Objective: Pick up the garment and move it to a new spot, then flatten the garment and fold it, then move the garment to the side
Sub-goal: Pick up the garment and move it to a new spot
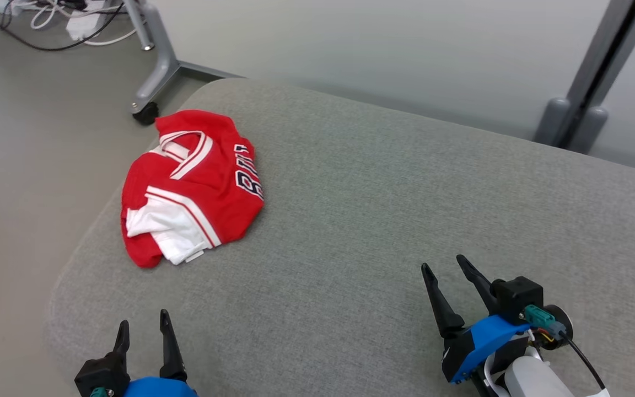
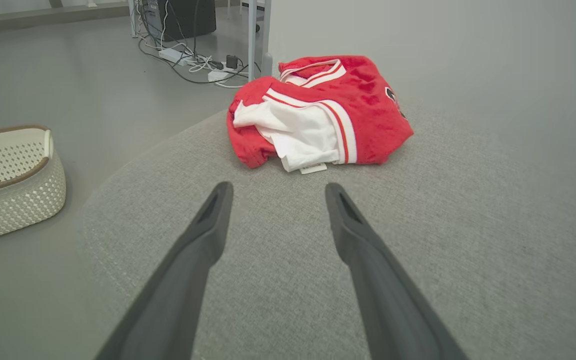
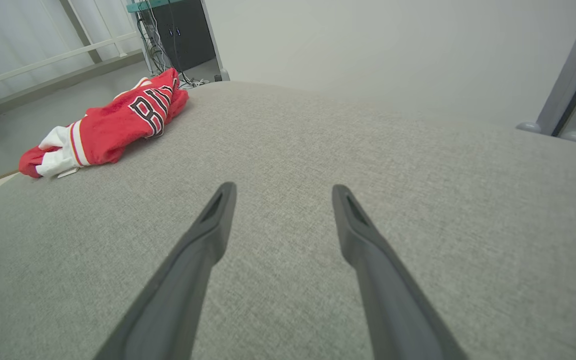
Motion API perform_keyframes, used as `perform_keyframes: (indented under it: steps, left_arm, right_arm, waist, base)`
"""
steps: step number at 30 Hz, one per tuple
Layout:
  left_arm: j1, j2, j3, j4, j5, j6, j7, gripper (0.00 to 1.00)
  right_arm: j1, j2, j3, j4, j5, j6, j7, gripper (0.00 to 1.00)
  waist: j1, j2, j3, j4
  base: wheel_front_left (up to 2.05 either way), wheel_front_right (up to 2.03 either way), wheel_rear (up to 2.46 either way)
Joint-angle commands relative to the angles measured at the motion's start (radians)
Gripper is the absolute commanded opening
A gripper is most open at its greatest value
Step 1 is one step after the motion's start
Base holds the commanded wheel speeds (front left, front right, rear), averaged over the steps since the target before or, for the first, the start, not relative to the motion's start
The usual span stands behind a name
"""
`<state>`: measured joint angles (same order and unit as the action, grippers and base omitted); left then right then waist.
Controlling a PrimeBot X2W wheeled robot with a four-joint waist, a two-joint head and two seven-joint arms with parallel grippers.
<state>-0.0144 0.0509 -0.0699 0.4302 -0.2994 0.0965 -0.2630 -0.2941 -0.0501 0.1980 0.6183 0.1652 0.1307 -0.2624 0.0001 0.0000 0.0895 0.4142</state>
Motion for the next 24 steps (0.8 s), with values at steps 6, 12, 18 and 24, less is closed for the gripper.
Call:
perform_keyframes:
  steps: [6, 12, 18, 24]
  left_arm:
    - [0.015, 0.000, 0.012, -0.020, -0.014, 0.009, -0.003, 1.00]
    - [-0.043, 0.000, 0.039, -0.022, -0.010, -0.012, -0.003, 1.00]
    - [-0.148, 0.003, 0.104, 0.030, 0.002, -0.071, -0.002, 1.00]
    - [-0.325, 0.057, 0.160, 0.150, 0.035, -0.143, -0.003, 1.00]
  right_arm:
    - [-0.014, -0.003, 0.019, 0.000, 0.000, 0.000, -0.003, 1.00]
    - [-0.034, -0.010, 0.035, -0.013, -0.010, 0.000, -0.003, 1.00]
    - [-0.061, -0.036, 0.053, -0.058, -0.018, 0.000, -0.003, 1.00]
    - [-0.100, -0.073, 0.081, -0.098, -0.001, 0.000, -0.003, 1.00]
  waist:
    - [-0.0001, 0.0000, 0.032, 0.057]
    - [-0.0001, 0.0000, 0.059, 0.034]
    - [-0.0001, 0.0000, 0.120, -0.003]
    - [-0.0001, 0.0000, 0.186, -0.049]
  base:
    - [0.00, 0.00, 0.00]
    - [0.00, 0.00, 0.00]
    - [0.00, 0.00, 0.00]
    - [0.00, 0.00, 0.00]
